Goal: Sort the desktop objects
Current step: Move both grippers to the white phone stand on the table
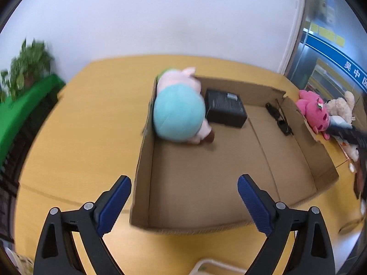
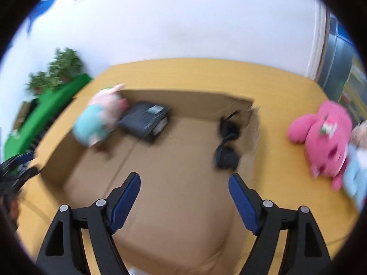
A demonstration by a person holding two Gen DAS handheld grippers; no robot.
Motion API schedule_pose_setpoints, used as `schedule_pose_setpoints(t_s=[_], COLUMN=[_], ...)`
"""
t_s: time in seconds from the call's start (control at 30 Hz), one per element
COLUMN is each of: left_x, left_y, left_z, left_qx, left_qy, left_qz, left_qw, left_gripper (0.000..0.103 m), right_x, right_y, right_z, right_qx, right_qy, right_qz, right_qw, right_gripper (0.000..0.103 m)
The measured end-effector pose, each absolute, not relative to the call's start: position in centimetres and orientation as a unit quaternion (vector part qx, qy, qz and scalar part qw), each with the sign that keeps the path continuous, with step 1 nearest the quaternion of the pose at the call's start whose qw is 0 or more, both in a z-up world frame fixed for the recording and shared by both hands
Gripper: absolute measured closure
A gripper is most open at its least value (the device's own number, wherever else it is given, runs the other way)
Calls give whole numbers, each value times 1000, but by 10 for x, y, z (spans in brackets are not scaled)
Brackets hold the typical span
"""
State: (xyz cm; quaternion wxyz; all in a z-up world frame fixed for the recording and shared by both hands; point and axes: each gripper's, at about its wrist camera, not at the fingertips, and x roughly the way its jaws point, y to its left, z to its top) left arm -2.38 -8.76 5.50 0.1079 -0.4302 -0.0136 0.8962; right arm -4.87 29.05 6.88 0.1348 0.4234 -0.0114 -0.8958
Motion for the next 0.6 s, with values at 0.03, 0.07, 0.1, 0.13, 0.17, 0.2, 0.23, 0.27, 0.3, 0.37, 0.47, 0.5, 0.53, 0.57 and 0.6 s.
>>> schedule_pose_setpoints(t_s=[0.03, 0.07, 0.1, 0.13, 0.17, 0.2, 0.23, 0.27, 0.3, 0.37, 0.47, 0.5, 0.53, 0.57, 0.6], left_x=[-23, -22, -21, -19, -14, -10, -8, -6, -3, 0, 7, 9, 8, 7, 6], left_y=[-91, -91, -91, -89, -85, -79, -76, -73, -70, -68, -61, -63, -63, -63, -64], left_z=[49, 41, 32, 28, 26, 25, 23, 23, 24, 25, 22, 23, 23, 23, 24], left_qx=[-436, -445, -458, -462, -452, -447, -446, -446, -444, -443, -436, -436, -437, -439, -440], left_qy=[-21, -25, -22, -17, 1, 25, 35, 41, 40, 33, 52, 47, 47, 47, 45], left_qz=[892, 887, 880, 878, 883, 886, 887, 888, 889, 889, 891, 892, 891, 890, 890], left_qw=[119, 125, 124, 125, 124, 118, 113, 108, 106, 113, 114, 114, 115, 116, 113], left_gripper=[8, 8, 8, 9, 9, 9, 9, 9, 9, 9, 8, 8, 8, 9, 9], right_x=[-34, -22, -6, 9, 21, 37, 53, 59, 70, 86, 97, 99, 100, 100, 100], right_y=[286, 280, 277, 277, 279, 278, 276, 277, 274, 267, 253, 251, 251, 250, 248], right_z=[63, 63, 57, 51, 50, 45, 44, 40, 34, 16, -23, -33, -39, -40, -43], right_qx=[422, 420, 416, 410, 406, 401, 400, 401, 403, 416, 464, 477, 483, 485, 486], right_qy=[-25, -38, -51, -59, -60, -58, -59, -60, -60, -49, -35, -45, -55, -59, -59], right_qz=[-895, -894, -894, -896, -900, -904, -906, -906, -905, -900, -878, -871, -867, -866, -865], right_qw=[144, 150, 158, 157, 147, 134, 128, 125, 120, 122, 115, 110, 108, 108, 108], right_gripper=[24, 24, 24, 24, 24, 24, 24, 24, 24, 24, 24, 24, 24, 24, 24])
